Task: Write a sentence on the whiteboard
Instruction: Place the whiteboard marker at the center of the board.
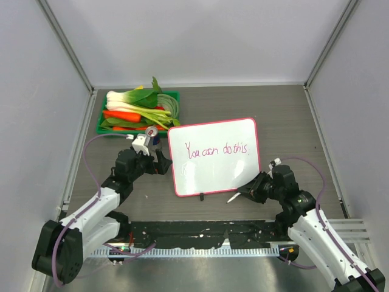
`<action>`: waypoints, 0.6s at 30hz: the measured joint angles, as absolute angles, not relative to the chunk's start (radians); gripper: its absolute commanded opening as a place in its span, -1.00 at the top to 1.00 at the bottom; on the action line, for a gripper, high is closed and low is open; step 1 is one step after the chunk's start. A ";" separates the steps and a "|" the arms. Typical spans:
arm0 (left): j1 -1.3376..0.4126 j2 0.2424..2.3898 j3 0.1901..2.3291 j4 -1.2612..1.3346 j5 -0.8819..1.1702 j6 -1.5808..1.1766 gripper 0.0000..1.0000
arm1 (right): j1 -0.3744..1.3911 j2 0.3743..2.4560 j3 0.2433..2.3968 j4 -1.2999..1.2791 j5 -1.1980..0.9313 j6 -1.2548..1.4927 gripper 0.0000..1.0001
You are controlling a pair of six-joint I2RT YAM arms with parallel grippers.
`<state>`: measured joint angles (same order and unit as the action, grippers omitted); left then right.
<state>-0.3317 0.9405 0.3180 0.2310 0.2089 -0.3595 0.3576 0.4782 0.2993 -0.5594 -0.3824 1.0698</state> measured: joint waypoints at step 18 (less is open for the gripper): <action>-0.332 0.847 0.298 0.227 0.183 -0.359 -0.99 | 0.358 0.491 0.254 -0.574 -0.392 1.114 -0.26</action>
<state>-0.3317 0.8467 0.2977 0.2268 0.1833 -0.3588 0.3576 0.4911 0.2543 -0.5735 -0.3920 1.1137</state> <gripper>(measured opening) 0.994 0.569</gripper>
